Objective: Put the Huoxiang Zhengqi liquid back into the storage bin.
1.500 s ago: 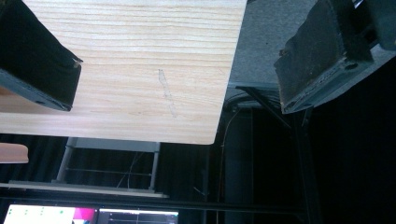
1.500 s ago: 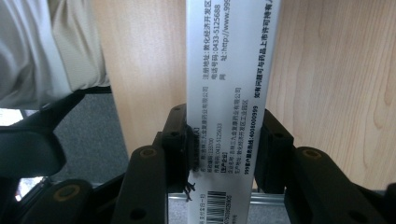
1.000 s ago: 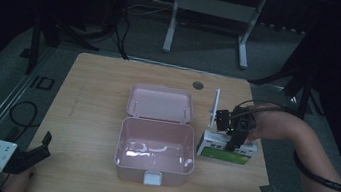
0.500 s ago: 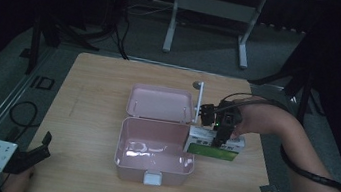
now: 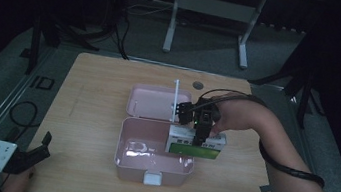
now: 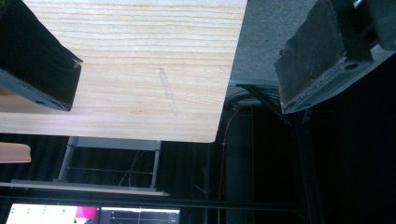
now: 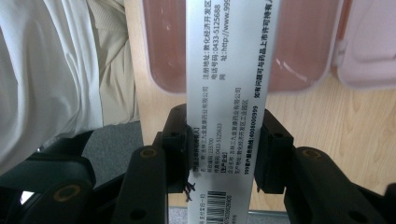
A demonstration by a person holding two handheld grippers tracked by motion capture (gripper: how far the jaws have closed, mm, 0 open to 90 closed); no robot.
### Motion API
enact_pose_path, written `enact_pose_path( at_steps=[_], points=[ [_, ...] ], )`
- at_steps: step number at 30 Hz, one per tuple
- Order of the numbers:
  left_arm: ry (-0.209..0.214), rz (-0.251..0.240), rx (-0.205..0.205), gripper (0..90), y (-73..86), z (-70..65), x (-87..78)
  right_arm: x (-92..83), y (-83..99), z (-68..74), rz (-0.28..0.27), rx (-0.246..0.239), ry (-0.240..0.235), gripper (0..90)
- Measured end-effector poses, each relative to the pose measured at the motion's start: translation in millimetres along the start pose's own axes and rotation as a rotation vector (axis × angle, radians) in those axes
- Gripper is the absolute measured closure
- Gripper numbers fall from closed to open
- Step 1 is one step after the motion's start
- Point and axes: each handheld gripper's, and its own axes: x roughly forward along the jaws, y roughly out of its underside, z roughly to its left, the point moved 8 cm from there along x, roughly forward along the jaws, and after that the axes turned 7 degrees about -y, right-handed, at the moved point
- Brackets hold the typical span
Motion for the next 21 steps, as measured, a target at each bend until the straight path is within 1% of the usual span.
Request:
enact_pose_path(
  at_steps=[1, 4, 5, 6, 7, 8, 9, 10, 11, 12, 13, 14, 15, 16, 17, 18, 21],
  points=[
    [0.000, 0.000, 0.000, 0.4, 0.0, 0.0, 0.0, 0.0, 0.0, 0.0, 0.000, 0.000, 0.000, 62.3],
    [0.000, 0.000, 0.000, 0.4, 0.0, -0.2, 0.1, -1.0, -12.6, 2.2, -0.008, -0.019, -0.002, 62.3],
    [0.000, 0.000, 0.000, 0.4, 0.0, -0.2, 0.1, -1.0, -12.6, 2.2, -0.008, -0.019, -0.002, 62.3],
    [0.000, 0.000, 0.000, 0.4, 0.0, -0.2, 0.0, -0.4, -18.7, 3.2, -0.007, -0.029, -0.002, 62.3],
    [0.000, 0.000, 0.000, 0.4, 0.0, -0.2, 0.0, -0.4, -18.7, 3.2, -0.007, -0.029, -0.002, 62.3],
    [0.001, 0.001, 0.001, 0.4, 0.1, -0.3, 0.1, 0.2, -24.2, 3.9, 0.000, -0.033, -0.003, 62.3],
    [0.001, 0.001, 0.001, 0.4, 0.1, -0.3, 0.1, 0.2, -24.2, 3.9, 0.000, -0.033, -0.003, 62.3],
    [0.000, 0.002, 0.001, 0.4, 0.1, -0.3, 0.3, 0.4, -30.2, 3.7, 0.002, -0.033, -0.003, 62.3],
    [0.000, 0.002, 0.001, 0.4, 0.1, -0.3, 0.3, 0.4, -30.2, 3.7, 0.002, -0.033, -0.003, 62.3],
    [0.000, 0.001, 0.001, 0.4, 0.1, -0.3, 0.2, 0.1, -36.5, 3.8, 0.001, -0.034, -0.006, 62.3],
    [0.000, 0.001, 0.001, 0.4, 0.1, -0.3, 0.2, 0.1, -36.5, 3.8, 0.001, -0.034, -0.006, 62.3],
    [0.001, 0.000, 0.000, 0.4, 0.0, -0.2, 0.0, 0.4, -42.5, 4.3, 0.003, -0.041, -0.005, 62.2],
    [0.001, 0.000, 0.000, 0.4, 0.0, -0.2, 0.0, 0.4, -42.5, 4.3, 0.003, -0.041, -0.005, 62.2],
    [0.002, 0.000, -0.001, 0.4, 0.0, -0.1, 0.0, 1.2, -48.1, 4.8, 0.006, -0.046, -0.006, 62.3],
    [0.002, 0.000, -0.001, 0.4, 0.0, -0.1, 0.0, 1.2, -48.1, 4.8, 0.006, -0.046, -0.006, 62.3],
    [0.003, 0.001, -0.001, 0.4, 0.0, -0.1, 0.1, 2.1, -53.1, 5.1, 0.008, -0.049, -0.006, 62.3],
    [0.004, 0.000, 0.000, 0.4, 0.0, -0.3, 0.1, 3.7, -57.6, 5.3, 0.008, -0.051, -0.007, 62.2]
  ],
)
